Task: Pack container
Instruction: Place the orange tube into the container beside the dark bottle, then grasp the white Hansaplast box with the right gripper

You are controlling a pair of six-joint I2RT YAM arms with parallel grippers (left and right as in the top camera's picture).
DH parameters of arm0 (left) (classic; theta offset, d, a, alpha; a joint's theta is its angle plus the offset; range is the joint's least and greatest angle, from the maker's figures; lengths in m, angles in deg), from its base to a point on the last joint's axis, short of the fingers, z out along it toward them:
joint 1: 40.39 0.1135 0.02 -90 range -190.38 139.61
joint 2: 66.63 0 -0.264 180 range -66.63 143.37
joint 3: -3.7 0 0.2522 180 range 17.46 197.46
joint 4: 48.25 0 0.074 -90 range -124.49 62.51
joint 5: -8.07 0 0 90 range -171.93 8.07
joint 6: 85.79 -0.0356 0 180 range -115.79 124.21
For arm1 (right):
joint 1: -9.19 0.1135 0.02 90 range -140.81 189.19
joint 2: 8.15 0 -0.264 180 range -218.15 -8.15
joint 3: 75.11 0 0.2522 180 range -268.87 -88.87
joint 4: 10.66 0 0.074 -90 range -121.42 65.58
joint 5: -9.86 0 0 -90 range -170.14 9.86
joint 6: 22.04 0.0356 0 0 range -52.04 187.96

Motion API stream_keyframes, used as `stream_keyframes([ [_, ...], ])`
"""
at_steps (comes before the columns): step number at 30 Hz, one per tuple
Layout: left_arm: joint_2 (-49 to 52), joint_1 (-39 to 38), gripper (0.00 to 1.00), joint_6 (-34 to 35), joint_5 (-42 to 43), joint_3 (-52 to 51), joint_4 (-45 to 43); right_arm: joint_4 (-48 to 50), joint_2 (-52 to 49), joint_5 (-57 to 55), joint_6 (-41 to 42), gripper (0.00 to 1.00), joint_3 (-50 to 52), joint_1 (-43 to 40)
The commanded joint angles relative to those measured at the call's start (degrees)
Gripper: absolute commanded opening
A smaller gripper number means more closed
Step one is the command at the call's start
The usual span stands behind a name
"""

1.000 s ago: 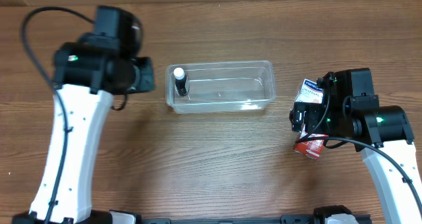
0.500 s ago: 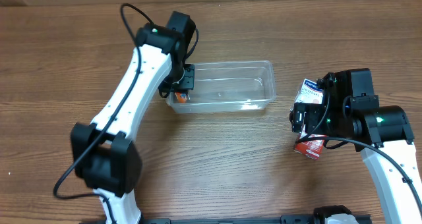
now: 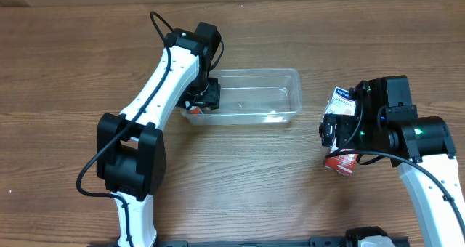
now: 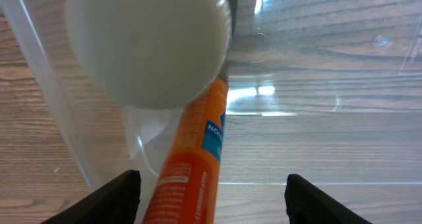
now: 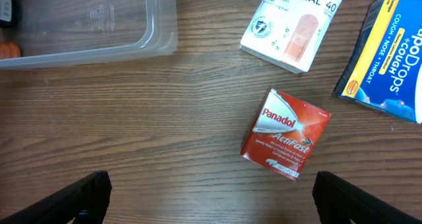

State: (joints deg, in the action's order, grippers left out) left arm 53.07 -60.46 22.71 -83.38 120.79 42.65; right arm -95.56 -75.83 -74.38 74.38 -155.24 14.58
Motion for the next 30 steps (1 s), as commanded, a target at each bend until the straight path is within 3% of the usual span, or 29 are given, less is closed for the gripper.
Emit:
stream_keyframes([
  [1, -3.65, -0.04, 0.74, -0.33, -0.44, 1.11, 0.81, 0.31, 0.04, 0.31, 0.28, 1.00, -1.90, 0.11],
  [3, -7.23, -0.04, 0.76, -0.33, -0.42, 1.88, 0.87, 0.28, 0.04, 0.33, 0.28, 1.00, -1.90, 0.11],
  [4, -9.90, -0.04, 0.84, -0.35, -0.44, 2.34, 0.98, 0.20, 0.04, 0.33, 0.28, 1.00, -1.90, 0.11],
  [5, -12.48, -0.04, 0.99, -0.61, -0.46, 2.71, 1.01, 0.04, 0.04, 0.33, 0.28, 1.00, -1.90, 0.11],
  [6, -15.15, -0.02, 1.00, -1.20, -0.50, 3.02, 1.01, 0.02, 0.04, 0.37, 0.31, 1.00, -1.90, 0.11],
  [12, -28.68, 1.77, 1.00, -1.36, -4.11, 3.13, 2.73, 1.25, 0.04, 1.25, 2.86, 1.00, -2.10, 0.11],
  [16, -35.34, 8.20, 1.00, -0.96, -4.00, 3.13, 3.78, 2.69, -2.64, -9.35, 10.75, 1.00, -9.03, 0.11],
  [22, -36.70, 16.35, 1.00, -0.72, -2.05, 2.78, 6.56, 3.80, -17.38, -13.31, 15.04, 1.00, -18.80, -2.73],
  [30, -36.44, 16.39, 1.00, -0.72, -2.08, 2.60, 6.40, 3.39, -37.57, -12.13, 13.29, 1.00, -18.78, -6.43],
])
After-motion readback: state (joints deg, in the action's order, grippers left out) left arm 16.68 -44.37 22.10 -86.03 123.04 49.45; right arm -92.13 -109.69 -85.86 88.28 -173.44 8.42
